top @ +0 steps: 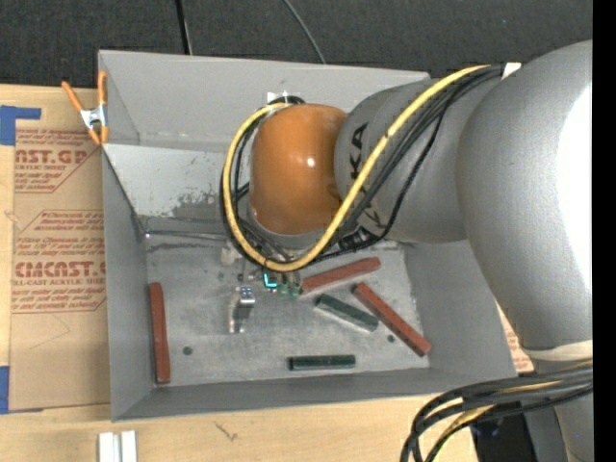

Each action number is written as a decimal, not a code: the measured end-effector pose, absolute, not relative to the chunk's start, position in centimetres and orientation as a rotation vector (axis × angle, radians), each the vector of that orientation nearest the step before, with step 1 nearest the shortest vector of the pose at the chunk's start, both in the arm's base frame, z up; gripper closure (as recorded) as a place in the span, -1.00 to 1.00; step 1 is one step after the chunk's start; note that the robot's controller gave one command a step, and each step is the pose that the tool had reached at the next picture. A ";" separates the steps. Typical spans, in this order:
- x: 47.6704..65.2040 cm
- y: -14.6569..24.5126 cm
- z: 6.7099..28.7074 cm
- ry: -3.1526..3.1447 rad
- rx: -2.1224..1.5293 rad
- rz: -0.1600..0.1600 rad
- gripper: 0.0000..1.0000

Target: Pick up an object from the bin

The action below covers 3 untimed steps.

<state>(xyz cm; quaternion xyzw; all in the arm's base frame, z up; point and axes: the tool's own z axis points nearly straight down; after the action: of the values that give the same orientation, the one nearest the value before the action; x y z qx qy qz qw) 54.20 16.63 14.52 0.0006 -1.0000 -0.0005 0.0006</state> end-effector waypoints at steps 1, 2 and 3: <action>54.3 16.6 14.6 -3.142 0.000 -0.002 -1.00; 54.7 13.7 11.0 -3.149 -0.054 -0.008 -1.00; 53.1 10.7 9.0 -3.130 0.056 0.004 -1.00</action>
Offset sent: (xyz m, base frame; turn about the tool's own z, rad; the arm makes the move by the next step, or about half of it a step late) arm 0.0059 -0.0572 -0.0658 0.0704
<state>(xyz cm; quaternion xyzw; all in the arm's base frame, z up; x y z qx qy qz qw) 53.07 10.72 9.00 0.0180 -0.9998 0.0013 0.0056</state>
